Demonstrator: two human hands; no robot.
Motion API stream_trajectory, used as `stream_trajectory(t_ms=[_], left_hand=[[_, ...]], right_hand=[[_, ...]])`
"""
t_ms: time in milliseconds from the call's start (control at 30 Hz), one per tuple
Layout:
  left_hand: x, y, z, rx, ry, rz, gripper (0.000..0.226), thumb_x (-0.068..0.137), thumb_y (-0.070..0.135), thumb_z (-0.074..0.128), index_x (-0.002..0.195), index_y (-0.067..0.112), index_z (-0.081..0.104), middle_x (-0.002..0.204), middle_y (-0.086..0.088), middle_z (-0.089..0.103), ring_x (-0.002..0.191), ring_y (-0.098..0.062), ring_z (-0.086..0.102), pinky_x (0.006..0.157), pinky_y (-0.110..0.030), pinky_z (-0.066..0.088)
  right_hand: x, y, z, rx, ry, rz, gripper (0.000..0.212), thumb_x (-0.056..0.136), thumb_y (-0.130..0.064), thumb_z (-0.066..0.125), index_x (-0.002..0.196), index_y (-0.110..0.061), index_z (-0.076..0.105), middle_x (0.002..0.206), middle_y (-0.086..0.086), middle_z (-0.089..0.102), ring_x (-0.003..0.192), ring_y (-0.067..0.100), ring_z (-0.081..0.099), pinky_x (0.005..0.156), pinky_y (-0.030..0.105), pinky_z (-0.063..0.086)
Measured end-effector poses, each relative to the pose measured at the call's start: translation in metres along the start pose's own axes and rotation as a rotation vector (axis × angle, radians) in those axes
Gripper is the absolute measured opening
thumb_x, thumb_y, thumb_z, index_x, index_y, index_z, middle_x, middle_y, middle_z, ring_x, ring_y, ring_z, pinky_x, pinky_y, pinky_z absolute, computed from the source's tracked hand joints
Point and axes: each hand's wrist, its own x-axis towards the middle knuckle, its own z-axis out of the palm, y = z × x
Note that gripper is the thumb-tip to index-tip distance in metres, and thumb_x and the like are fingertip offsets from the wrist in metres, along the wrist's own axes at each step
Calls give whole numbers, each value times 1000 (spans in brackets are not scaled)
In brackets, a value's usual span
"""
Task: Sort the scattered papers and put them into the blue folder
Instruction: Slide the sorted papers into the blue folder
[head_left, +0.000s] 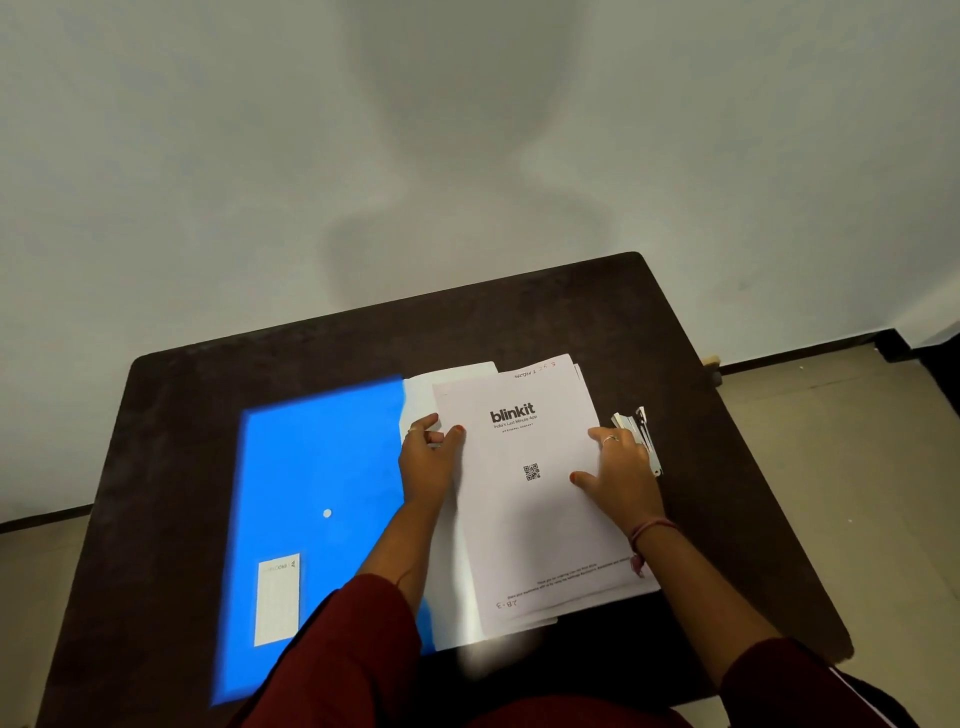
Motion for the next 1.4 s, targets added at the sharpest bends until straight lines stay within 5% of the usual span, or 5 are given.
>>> stream_trajectory(t_ms=[233,767,933,1133,1400], left_hand=[[2,0,5,5,-84,79,14,91,25,63,102,18,58,95,2,62,88,-18,59,77,-24,49],[-32,4,7,-329,-81,-23,38,101,31,43,137,19,43,131,1,56,117,-18,55,104,-33,42],[-43,13,-3,-451,-64,-18,47,101,26,44,146,16,32,138,3,48,119,-15,49,98,-24,37],[-47,19,-17,-465,-25,43,33,102,19,42,134,11,47,124,-2,60,95,-6,61,74,-10,49],[-51,23,-36,-557,-6,-20,26,100,18,46,124,9,51,115,-4,63,91,-9,62,71,-17,49]], right_hand=[[-1,-3,1,1,16,19,59,81,-28,73,133,-14,48,139,6,45,126,24,43,97,31,43],[-11,-4,-11,303,191,-86,69,81,-35,72,137,-8,42,136,10,50,124,25,49,102,46,43],[-16,-3,-28,736,-22,-44,66,84,-27,70,138,-13,36,130,3,56,113,16,58,96,31,48],[-35,8,-27,933,-234,-16,32,87,-24,65,119,-21,59,117,-2,68,110,16,64,102,45,46],[-73,17,-13,980,-283,44,60,84,-33,66,136,-12,47,130,0,59,121,16,55,108,45,40]])
